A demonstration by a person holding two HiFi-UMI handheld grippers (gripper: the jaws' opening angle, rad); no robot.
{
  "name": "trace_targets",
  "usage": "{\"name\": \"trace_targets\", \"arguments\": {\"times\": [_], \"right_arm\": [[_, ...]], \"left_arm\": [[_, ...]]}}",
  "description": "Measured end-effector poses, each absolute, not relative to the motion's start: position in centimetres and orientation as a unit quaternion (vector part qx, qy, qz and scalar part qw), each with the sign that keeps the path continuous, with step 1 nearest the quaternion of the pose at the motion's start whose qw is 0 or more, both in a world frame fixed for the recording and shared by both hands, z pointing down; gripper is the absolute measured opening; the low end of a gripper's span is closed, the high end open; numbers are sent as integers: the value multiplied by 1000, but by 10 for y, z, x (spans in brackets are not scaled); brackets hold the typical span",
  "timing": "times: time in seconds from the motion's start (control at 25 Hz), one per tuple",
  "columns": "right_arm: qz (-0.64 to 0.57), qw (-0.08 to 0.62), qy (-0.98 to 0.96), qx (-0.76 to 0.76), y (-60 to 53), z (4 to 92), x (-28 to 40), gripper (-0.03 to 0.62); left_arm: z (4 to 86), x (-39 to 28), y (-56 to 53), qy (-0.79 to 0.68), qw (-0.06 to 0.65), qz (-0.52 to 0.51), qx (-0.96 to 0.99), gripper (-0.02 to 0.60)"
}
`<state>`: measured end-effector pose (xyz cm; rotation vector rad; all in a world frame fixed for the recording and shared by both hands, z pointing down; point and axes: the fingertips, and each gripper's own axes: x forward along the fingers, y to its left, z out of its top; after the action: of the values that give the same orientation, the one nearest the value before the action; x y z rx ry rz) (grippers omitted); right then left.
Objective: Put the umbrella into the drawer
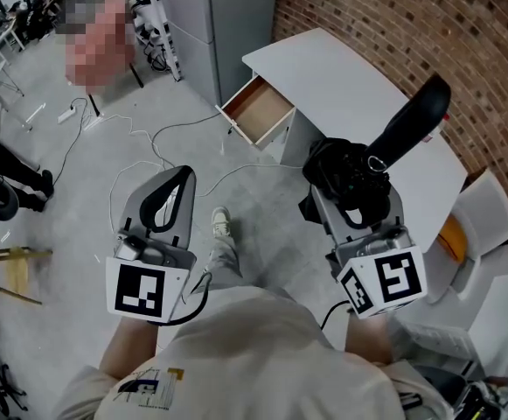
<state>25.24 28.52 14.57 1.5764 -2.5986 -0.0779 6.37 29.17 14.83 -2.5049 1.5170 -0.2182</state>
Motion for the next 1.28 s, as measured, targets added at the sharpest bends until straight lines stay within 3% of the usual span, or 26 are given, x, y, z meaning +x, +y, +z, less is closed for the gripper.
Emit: {"name": "trace_targets", "arguments": {"times": [0.8, 1.28], "right_arm": [[6, 119, -850, 513, 111, 179, 193, 264], [20, 200, -853, 481, -36, 199, 131, 264]], "left_arm": [[181, 8, 119, 501, 70, -105, -856, 8], [188, -42, -29, 490, 35, -109, -864, 8]]}}
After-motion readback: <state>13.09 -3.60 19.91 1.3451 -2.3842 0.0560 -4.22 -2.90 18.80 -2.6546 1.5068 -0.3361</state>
